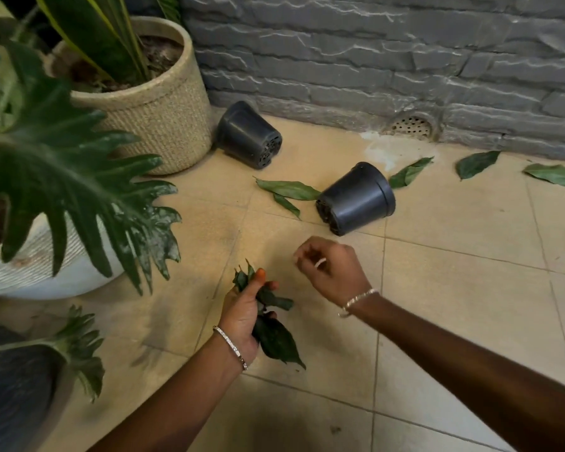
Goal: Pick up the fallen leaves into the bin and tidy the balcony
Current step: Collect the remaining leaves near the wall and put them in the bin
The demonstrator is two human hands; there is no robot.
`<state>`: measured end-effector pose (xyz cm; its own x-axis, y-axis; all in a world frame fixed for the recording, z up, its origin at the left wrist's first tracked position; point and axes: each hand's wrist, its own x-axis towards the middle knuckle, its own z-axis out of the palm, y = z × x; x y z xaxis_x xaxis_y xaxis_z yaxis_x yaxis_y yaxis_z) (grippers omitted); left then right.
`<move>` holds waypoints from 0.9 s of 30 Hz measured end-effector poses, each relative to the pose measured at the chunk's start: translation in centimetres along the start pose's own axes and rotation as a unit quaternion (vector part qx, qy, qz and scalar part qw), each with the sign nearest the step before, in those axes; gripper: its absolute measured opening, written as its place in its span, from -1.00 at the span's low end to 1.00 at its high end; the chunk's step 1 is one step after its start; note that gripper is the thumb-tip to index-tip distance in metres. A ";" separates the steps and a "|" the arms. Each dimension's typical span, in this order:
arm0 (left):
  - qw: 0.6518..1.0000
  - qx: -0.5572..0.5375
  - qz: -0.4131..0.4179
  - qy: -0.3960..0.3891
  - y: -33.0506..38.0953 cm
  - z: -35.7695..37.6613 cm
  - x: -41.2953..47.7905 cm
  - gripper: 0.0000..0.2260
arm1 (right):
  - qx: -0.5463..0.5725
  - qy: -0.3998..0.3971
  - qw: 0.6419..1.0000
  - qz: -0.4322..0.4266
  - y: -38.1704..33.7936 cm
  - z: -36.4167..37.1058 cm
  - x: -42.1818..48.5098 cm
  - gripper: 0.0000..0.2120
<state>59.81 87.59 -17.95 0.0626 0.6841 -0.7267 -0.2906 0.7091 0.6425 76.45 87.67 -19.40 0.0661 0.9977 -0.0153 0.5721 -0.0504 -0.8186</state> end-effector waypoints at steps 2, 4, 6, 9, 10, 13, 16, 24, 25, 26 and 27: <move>1.000 -0.017 0.000 0.018 0.6 -1.0 0.1 -0.86 | -0.097 0.004 0.995 0.013 0.7 0.6 3.1 -0.78; 0.999 -0.031 -0.003 0.029 1.0 -1.9 0.2 -0.84 | -0.185 -0.039 0.982 0.004 1.2 1.6 6.1 -0.63; 0.999 -0.035 -0.005 0.039 1.4 -2.6 0.3 -0.86 | -0.259 -0.095 0.961 -0.012 1.5 2.7 8.6 -0.51; 0.999 -0.036 -0.009 0.040 1.6 -3.7 0.3 -0.85 | -0.337 -0.126 0.933 0.020 2.1 4.1 10.9 -0.48; 0.999 -0.037 -0.012 0.036 1.6 -3.9 0.3 -0.83 | -0.361 -0.112 0.925 0.024 2.2 4.4 11.2 -0.54; 0.999 -0.037 -0.013 0.022 1.6 -4.2 0.2 -0.78 | -0.392 -0.071 0.917 -0.001 2.6 4.9 11.2 -0.73; 0.999 -0.035 -0.009 0.023 1.6 -4.0 0.3 -0.76 | -0.322 -0.027 0.946 -0.034 2.4 4.5 8.8 -0.78; 1.000 -0.025 0.006 -0.014 1.6 -1.6 0.3 -0.81 | -0.072 0.008 0.988 -0.136 -3.8 2.6 -3.0 -0.78; 1.000 -0.020 0.004 -0.018 1.6 -1.3 0.3 -0.84 | -0.064 -0.008 0.988 -0.142 -4.1 2.5 -3.6 -0.79; 1.000 -0.017 0.002 -0.020 1.6 -0.9 0.2 -0.87 | -0.054 -0.023 0.988 -0.143 -4.3 2.2 -3.9 -0.80; 1.000 -0.015 0.004 -0.023 1.6 -0.7 0.2 -0.87 | -0.040 -0.034 0.989 -0.140 -4.3 1.9 -3.9 -0.82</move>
<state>58.71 88.78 -17.26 0.1040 0.6968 -0.7096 -0.3190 0.6992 0.6398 72.18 84.06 -16.89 -0.1583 0.9735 0.1653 0.6223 0.2283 -0.7487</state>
